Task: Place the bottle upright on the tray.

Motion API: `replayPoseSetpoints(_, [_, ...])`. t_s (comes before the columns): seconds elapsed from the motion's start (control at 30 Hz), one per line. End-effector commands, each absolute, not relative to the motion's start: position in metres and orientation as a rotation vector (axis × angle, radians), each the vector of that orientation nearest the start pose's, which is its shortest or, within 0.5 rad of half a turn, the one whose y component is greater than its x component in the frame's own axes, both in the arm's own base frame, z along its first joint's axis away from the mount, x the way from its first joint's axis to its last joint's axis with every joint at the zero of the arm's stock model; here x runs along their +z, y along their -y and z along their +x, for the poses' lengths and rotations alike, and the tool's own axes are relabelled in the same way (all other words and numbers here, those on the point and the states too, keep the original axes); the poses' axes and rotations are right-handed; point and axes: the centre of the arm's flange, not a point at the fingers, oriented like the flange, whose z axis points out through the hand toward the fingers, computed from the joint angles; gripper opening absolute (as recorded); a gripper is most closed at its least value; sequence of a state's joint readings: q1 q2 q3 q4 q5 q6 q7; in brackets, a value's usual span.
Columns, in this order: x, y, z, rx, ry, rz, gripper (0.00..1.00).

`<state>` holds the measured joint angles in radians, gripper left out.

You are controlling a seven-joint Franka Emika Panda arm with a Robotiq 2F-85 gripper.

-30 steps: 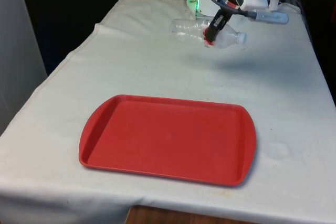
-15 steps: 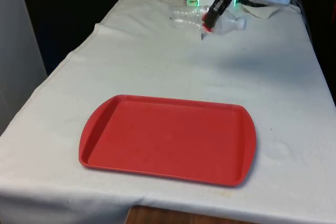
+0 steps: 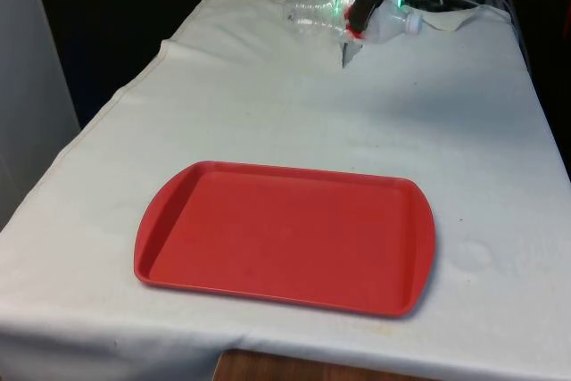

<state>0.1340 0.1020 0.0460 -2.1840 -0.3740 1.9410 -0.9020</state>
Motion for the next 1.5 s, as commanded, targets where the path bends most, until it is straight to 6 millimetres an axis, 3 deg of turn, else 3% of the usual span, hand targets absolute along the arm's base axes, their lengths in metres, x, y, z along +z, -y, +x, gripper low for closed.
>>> replayPoseSetpoints(0.0, [0.323,-0.066,0.505,0.704,1.934,-2.598,0.34])
replayPoseSetpoints(0.23, [0.335,-0.067,0.508,0.615,1.946,-2.596,0.34])
replayPoseSetpoints(0.8, [0.34,-0.07,0.511,0.509,1.943,-2.606,0.34])
replayPoseSetpoints(1.0, [0.34,-0.066,0.529,0.475,1.943,-2.608,0.34])
replayPoseSetpoints(1.03, [0.341,-0.066,0.522,0.479,1.944,-2.614,0.34])
replayPoseSetpoints(1.1, [0.339,-0.064,0.539,0.467,1.94,-2.609,0.34])
replayPoseSetpoints(1.47, [0.338,-0.061,0.574,0.433,1.941,-2.608,0.34])
